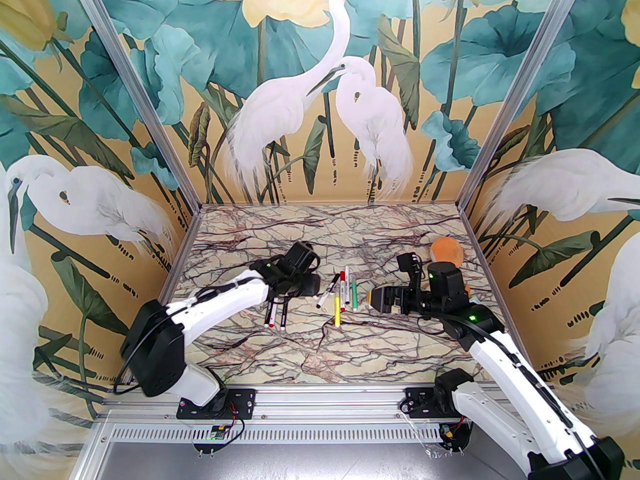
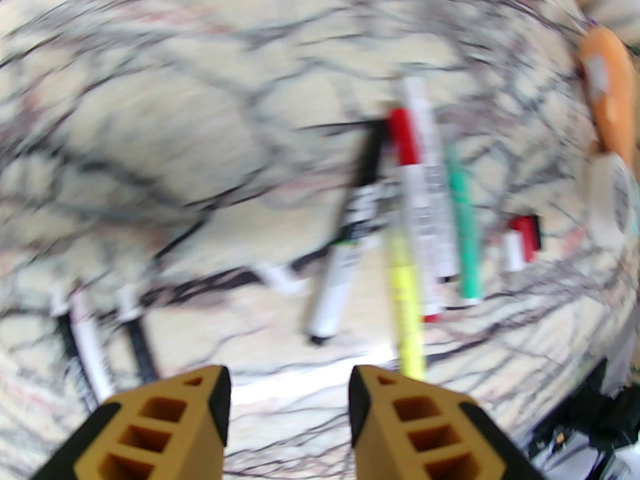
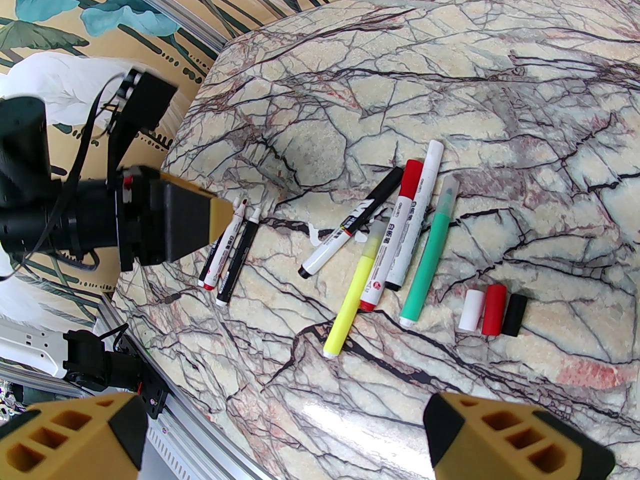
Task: Open the pen caps
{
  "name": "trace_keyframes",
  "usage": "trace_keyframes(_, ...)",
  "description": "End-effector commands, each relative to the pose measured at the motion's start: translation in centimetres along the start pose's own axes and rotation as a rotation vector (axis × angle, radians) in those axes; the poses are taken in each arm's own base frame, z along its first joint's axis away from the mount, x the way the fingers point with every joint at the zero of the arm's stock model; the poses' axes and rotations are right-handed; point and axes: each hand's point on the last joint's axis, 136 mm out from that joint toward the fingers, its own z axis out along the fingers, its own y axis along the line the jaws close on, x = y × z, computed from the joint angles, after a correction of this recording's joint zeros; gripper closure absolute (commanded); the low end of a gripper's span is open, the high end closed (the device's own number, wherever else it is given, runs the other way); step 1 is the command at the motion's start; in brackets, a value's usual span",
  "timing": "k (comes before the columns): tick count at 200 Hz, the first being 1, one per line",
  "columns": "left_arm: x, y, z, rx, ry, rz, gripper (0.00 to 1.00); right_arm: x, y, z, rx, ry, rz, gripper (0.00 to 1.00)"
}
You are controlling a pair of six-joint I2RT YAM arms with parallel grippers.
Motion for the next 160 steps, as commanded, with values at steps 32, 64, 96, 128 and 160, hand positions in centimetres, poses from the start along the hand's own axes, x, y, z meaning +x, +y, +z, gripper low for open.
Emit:
trace_keyframes(32,0.9,-2.6,4.2,0.102,0.15,0.128,0.55,0.0,0.4,-0.8,-0.002,-0.027,-0.026,0.01)
trace_keyframes(64,0.9,-2.9,6.5,0.092,0.21,0.185,0.56,0.2,0.3,-0.9,0.004,-0.03,-0.023,0.01)
trace_keyframes(96,0.8,-2.3,8.2,0.056,0.257,0.22,0.65,0.3,0.3,-1.2,0.011,-0.033,-0.027,0.01)
trace_keyframes(128,1.2,-2.2,9.2,0.055,0.319,0.24,0.65,0.4,0.2,-1.2,0.017,-0.034,-0.025,0.0)
trace_keyframes(160,1.6,-1.5,9.8,0.053,0.379,0.238,0.66,0.5,0.0,-1.0,0.023,-0.022,-0.017,0.01)
